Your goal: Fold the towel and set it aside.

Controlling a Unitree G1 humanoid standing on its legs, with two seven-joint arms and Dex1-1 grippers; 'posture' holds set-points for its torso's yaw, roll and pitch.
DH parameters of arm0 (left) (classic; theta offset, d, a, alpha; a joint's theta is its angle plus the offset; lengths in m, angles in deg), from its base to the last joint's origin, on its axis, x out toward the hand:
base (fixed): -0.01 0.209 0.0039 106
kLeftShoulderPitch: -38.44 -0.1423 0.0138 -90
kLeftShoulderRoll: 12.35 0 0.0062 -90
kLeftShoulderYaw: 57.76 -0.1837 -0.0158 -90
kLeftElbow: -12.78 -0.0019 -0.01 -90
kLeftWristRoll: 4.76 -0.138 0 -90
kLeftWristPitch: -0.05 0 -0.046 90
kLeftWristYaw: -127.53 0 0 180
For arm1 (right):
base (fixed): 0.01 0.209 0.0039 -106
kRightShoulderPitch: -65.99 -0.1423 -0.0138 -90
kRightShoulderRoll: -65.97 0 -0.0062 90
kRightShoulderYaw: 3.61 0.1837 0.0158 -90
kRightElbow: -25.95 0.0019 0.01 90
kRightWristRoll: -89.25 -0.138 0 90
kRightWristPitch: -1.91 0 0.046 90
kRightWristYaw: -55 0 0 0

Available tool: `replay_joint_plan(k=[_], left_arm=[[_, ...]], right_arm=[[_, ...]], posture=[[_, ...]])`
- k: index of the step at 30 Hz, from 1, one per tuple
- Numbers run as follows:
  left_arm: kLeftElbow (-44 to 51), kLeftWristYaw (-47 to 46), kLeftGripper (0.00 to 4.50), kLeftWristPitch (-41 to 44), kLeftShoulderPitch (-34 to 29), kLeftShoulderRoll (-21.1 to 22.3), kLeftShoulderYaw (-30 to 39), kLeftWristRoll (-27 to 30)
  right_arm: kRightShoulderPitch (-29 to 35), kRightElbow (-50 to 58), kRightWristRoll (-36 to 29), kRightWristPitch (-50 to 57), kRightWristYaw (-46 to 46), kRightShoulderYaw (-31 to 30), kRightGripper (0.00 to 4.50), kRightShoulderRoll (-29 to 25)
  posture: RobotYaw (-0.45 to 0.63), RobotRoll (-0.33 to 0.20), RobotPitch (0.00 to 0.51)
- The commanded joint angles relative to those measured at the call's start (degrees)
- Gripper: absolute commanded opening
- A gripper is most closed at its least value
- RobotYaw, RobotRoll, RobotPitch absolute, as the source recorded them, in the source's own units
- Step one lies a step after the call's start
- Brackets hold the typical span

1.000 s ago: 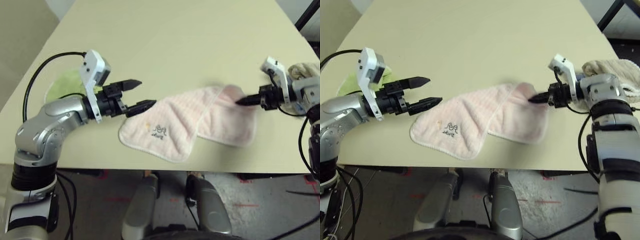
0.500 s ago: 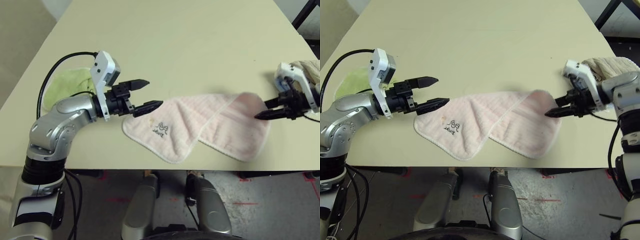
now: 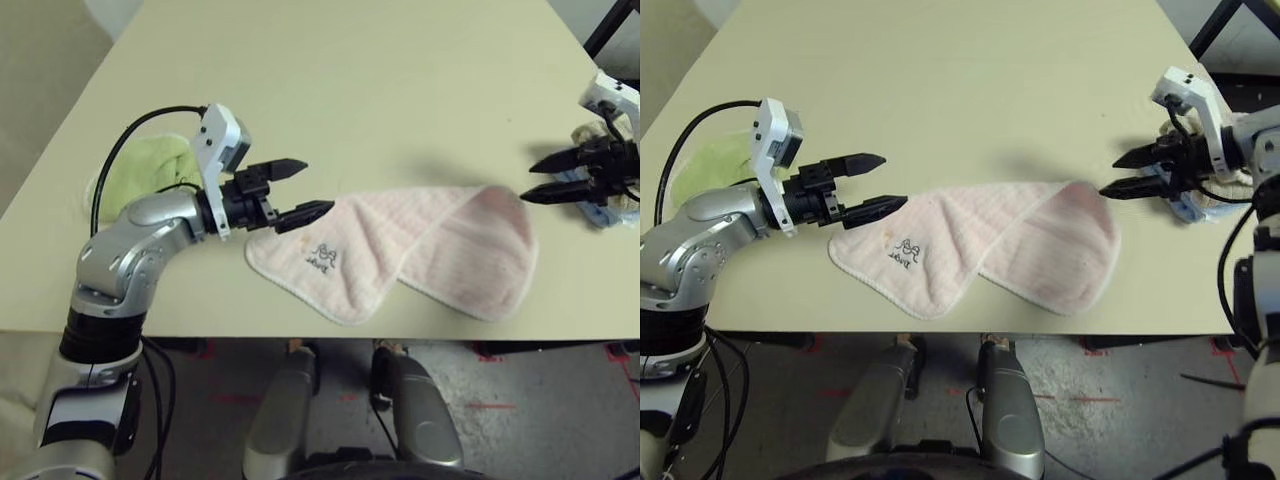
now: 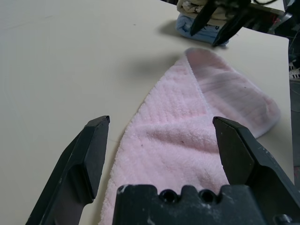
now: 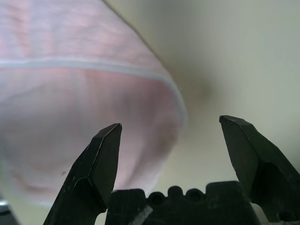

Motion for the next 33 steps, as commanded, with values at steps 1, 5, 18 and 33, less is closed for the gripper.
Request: replay_joint_plan(k=[1, 5, 18, 33], left_arm=[[1.8, -0.42, 4.5, 0.71, 0.03, -0.07, -0.6, -0.02], [3.47, -1.17, 4.5, 1.67, -0.82, 0.0, -0.26, 0.65], [4.23, -0.8, 4.5, 3.37, -1.02, 1.93, 0.73, 1.77], [4.2, -0.27, 4.5, 2.86, -0.5, 1.12, -0.01, 1.42]], right_arm=[[-0.68, -3.64, 2.39, -1.92, -4.18, -0.04, 4.48, 1.75], [0.12, -5.77, 3.34, -2.3, -7.65, 0.72, 4.48, 4.12], [4.15, -6.64, 2.57, -2.09, -10.19, 4.55, 2.39, 5.43], [-5.07, -2.0, -1.25, -10.81, -10.49, 10.58, 0.03, 6.72]], posture=[[0.13, 0.0, 0.193], [0.14, 0.0, 0.195], [0.14, 0.0, 0.201], [0.13, 0.0, 0.193]])
